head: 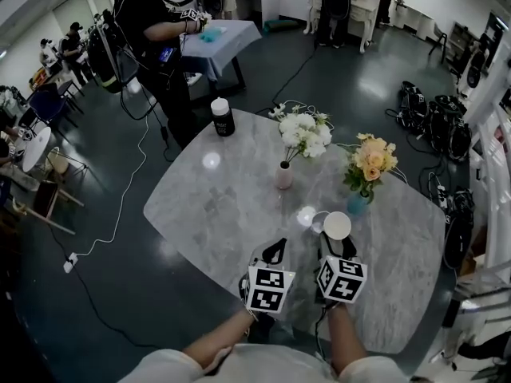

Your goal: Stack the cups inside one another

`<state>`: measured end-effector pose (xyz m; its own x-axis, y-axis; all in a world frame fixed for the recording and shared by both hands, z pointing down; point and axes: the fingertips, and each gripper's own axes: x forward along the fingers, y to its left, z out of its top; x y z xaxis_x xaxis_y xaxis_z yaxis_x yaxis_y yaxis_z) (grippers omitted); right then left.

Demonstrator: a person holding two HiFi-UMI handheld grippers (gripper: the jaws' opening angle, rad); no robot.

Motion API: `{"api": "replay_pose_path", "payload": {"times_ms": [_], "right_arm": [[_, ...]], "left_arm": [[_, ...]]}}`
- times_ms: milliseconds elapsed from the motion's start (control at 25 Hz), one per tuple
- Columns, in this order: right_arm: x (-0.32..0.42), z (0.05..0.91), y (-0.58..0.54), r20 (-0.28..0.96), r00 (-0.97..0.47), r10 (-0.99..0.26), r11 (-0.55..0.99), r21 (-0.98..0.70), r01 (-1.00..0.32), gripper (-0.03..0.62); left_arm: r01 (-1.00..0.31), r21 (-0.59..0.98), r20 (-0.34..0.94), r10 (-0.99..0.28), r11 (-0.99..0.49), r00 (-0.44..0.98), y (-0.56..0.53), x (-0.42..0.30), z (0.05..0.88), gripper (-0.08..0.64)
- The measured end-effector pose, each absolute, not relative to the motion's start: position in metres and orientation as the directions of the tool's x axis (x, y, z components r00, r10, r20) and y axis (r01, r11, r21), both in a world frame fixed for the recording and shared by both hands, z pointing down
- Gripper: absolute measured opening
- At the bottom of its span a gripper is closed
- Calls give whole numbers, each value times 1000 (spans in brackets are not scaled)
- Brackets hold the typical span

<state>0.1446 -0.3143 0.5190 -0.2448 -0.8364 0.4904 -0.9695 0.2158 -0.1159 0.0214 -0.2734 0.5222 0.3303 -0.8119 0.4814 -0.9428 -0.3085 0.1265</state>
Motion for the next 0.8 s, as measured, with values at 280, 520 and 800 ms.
{"api": "replay_pose_path", "payload": {"times_ms": [280,520,800], "right_arm": [[138,527,-330,501,-282,-818,251,-131,-959,245],[134,537,-339,515,-300,-803,270,-134,-953,245],[132,547,-344,531,-315,-787,291,-132,-948,245]], "left_arm": [[-951,122,508,-806,-283,304,-282,20,527,-5],[-958,119,518,-806,-262,285,-289,17,533,-5],[-962,125,530,-804,-241,270,-291,16,539,-5]]}}
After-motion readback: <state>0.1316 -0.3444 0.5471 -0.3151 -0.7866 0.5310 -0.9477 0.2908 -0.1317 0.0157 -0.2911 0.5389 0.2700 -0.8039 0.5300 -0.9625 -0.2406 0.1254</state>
